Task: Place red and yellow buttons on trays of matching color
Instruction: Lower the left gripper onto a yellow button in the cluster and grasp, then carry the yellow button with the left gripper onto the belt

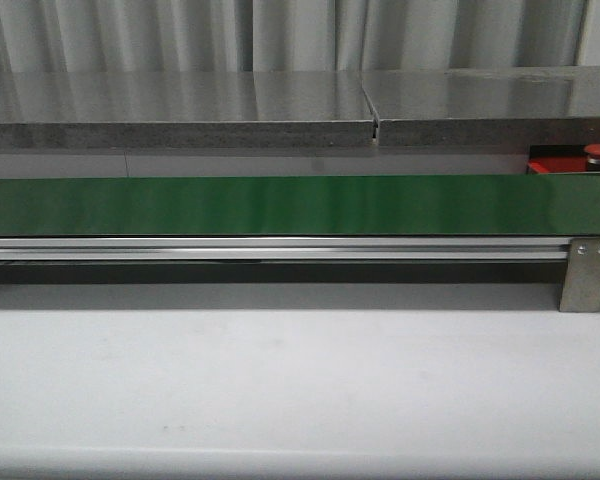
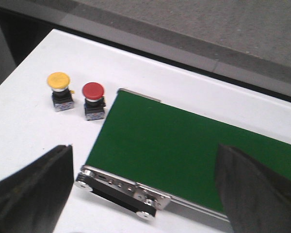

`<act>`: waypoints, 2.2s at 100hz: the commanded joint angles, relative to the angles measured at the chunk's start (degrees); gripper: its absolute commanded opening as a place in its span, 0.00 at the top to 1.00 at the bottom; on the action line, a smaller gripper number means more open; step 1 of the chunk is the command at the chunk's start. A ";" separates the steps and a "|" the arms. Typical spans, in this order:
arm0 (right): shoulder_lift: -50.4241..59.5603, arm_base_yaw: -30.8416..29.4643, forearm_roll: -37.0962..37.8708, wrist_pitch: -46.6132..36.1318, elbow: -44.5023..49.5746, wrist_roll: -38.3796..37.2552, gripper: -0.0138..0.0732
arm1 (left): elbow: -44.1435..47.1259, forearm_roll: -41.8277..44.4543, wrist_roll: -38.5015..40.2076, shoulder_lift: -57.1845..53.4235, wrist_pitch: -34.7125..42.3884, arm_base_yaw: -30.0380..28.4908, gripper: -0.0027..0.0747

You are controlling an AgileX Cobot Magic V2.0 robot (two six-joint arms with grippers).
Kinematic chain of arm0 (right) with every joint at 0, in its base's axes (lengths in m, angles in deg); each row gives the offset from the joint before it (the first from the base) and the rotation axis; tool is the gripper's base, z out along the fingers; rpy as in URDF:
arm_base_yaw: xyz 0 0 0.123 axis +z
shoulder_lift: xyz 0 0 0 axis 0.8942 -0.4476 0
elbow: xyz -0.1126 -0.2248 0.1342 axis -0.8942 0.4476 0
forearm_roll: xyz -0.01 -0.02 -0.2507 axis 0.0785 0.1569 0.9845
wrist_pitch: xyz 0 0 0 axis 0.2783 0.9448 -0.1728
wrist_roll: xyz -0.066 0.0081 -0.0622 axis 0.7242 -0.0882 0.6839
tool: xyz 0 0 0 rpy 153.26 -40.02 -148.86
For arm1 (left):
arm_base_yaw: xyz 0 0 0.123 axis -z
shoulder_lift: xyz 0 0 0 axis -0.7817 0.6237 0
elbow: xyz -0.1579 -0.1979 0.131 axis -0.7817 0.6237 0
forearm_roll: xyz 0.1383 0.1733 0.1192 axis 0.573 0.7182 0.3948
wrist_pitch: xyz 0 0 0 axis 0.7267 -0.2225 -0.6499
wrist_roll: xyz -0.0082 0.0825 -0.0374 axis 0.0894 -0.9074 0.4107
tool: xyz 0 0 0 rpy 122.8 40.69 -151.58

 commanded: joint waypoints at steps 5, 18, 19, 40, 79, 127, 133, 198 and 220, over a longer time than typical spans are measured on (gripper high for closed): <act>0.31 0.13 -1.25 -2.96 -1.51 0.14 0.98 | -7.90 -1.71 0.65 9.17 2.86 -4.42 0.24; 0.31 0.13 -1.25 -2.96 -1.51 0.14 0.98 | -13.62 -2.76 0.65 18.59 2.74 -7.44 0.24; 0.31 0.13 -1.25 -2.96 -1.51 0.14 0.98 | -14.20 -2.87 0.65 19.60 2.74 -7.74 0.24; 0.31 0.13 -1.25 -2.96 -1.51 0.14 0.98 | -23.84 -4.04 0.65 33.73 3.38 -10.57 0.24; 0.31 0.13 -1.25 -2.96 -1.51 0.14 0.98 | -39.12 -4.54 0.65 49.93 1.67 -11.69 0.24; 0.31 0.13 -1.25 -2.96 -1.51 0.14 0.98 | -49.13 -6.01 0.65 59.64 1.29 -11.78 0.24; 0.31 0.13 -1.25 -2.96 -1.51 0.14 0.98 | -50.08 -6.40 0.65 60.77 1.27 -11.78 0.24; 0.31 0.13 -1.25 -2.96 -1.51 0.14 0.98 | -52.46 -7.16 0.65 66.77 1.02 -11.78 0.24; 0.31 0.13 -1.25 -2.96 -1.51 0.14 0.98 | -52.46 -7.16 0.65 66.77 1.02 -11.78 0.29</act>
